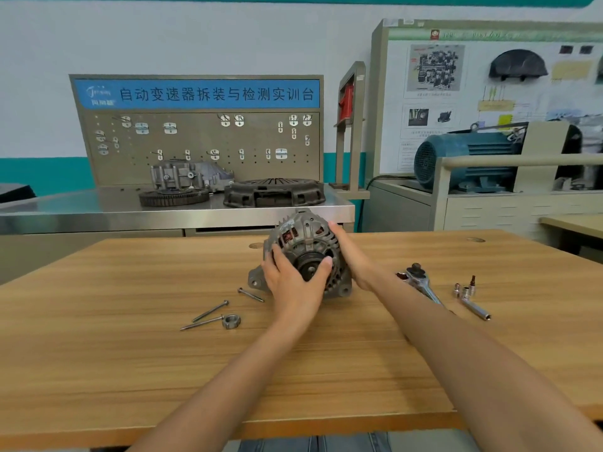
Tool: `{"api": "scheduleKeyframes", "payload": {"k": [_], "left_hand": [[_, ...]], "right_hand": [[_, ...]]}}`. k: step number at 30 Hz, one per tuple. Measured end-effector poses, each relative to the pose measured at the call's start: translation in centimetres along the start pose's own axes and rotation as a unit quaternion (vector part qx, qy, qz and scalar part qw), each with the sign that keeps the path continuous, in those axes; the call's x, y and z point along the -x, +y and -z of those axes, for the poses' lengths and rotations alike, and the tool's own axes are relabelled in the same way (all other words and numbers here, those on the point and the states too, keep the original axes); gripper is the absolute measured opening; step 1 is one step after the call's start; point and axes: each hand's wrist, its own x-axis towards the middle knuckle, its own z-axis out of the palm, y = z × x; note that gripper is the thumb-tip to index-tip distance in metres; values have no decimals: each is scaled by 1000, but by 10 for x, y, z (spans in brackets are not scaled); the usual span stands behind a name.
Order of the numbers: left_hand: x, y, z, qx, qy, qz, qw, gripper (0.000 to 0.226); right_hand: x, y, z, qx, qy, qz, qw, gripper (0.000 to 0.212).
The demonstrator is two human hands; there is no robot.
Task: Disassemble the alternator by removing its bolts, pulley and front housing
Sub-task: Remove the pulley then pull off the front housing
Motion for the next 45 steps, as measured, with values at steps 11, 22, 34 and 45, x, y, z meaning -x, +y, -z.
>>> {"api": "scheduleKeyframes", "payload": {"k": [11,22,34,45], "left_hand": [[-61,-20,29,288,-230,77,926,40],[-70,-26,22,275,-216,146,925,23],[-77,-42,51,275,-319,109,901,50],[-75,-33,51,182,-308,138,923,45]], "right_hand": [[55,-14,30,224,232,9,947,67],[27,-5,20,-83,133,-27,987,49],[36,-6,5,-105,132,-23,985,47],[38,-4,4,-91,142,0,986,35]]}}
